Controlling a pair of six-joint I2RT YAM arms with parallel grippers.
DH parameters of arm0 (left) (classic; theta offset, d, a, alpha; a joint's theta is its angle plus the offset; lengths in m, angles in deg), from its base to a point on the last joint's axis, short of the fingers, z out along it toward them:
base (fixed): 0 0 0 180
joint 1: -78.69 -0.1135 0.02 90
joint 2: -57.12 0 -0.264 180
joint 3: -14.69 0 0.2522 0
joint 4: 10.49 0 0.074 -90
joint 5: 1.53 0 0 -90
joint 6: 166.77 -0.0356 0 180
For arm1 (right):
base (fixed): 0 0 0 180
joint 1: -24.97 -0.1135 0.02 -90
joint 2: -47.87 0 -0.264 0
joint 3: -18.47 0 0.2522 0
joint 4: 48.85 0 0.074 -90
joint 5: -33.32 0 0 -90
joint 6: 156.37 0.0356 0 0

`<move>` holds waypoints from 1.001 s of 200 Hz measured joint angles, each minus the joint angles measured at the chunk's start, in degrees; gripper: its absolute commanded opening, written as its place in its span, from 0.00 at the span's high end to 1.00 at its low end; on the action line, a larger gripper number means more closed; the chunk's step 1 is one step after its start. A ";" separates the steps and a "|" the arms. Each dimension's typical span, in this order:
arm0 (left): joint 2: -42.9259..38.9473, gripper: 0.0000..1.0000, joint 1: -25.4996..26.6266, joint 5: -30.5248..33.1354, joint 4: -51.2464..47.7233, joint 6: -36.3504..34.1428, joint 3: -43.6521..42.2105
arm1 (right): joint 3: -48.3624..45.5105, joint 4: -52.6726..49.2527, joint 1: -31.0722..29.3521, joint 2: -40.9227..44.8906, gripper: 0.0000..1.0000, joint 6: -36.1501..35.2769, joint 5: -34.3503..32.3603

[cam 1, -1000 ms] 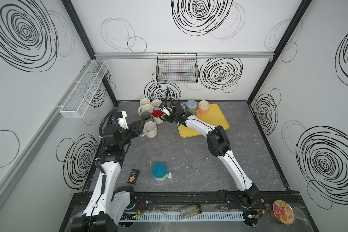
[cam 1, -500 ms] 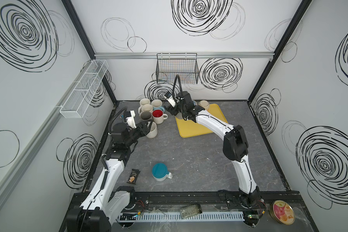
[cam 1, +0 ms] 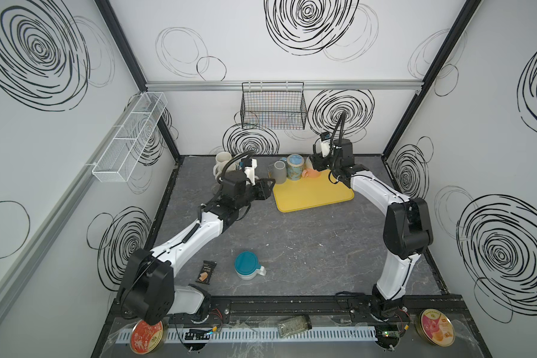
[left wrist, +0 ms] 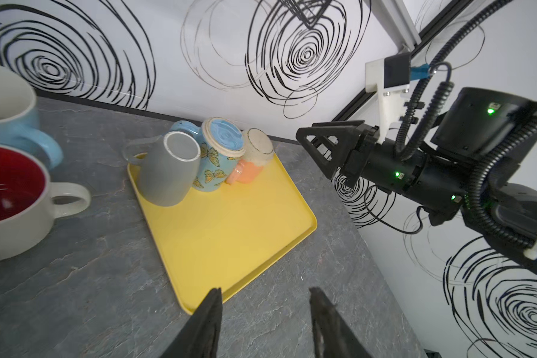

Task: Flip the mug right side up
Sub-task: 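Open the right gripper and move it over the tray while left gripper approaches, then grasp the upside-down pink-and-white mug's handle with the left gripper while right gripper steadies it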

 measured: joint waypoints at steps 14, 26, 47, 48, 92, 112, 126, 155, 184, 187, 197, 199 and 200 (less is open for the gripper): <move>4.63 0.50 2.34 1.07 -0.04 -1.36 3.74 | 0.04 -0.02 2.32 -0.31 0.35 1.68 1.03; 8.79 0.50 3.96 1.81 -0.35 -2.25 6.82 | 1.44 -0.35 4.24 -1.25 0.35 3.08 2.34; 15.19 0.51 6.08 2.69 -1.53 -3.56 11.67 | 8.55 -1.20 7.37 -6.29 0.35 5.35 5.38; 15.54 0.50 6.19 2.69 -1.62 -3.67 12.00 | 8.83 -1.22 7.48 -6.51 0.35 5.42 5.46; 25.20 0.50 8.52 4.50 -6.99 -7.32 21.90 | 21.16 -2.12 11.50 -19.41 0.35 9.49 12.61; 27.93 0.50 9.11 5.70 -9.88 -9.33 26.08 | 27.56 -4.02 11.89 -25.97 0.36 11.06 14.51; 29.20 0.50 9.35 6.45 -11.41 -10.51 28.00 | 31.71 -5.20 11.82 -30.25 0.36 12.09 15.78; 30.42 0.50 9.49 7.52 -14.27 -12.33 29.79 | 36.83 -6.19 11.34 -36.00 0.36 13.53 18.12; 30.73 0.50 9.46 8.39 -16.44 -13.49 30.05 | 37.97 -6.34 10.80 -37.57 0.37 13.94 21.29; 30.73 0.50 9.46 8.46 -16.65 -13.53 30.05 | 37.97 -6.36 10.75 -37.57 0.37 13.92 21.62; 30.75 0.50 9.46 8.61 -17.11 -13.79 30.05 | 37.97 -6.56 10.51 -37.57 0.38 13.84 22.75; 30.75 0.50 9.46 8.66 -17.20 -13.86 30.05 | 37.97 -6.60 10.47 -37.57 0.39 13.70 23.04; 30.75 0.50 9.46 8.68 -17.22 -13.88 30.05 | 37.97 -6.60 10.45 -37.57 0.39 13.68 23.10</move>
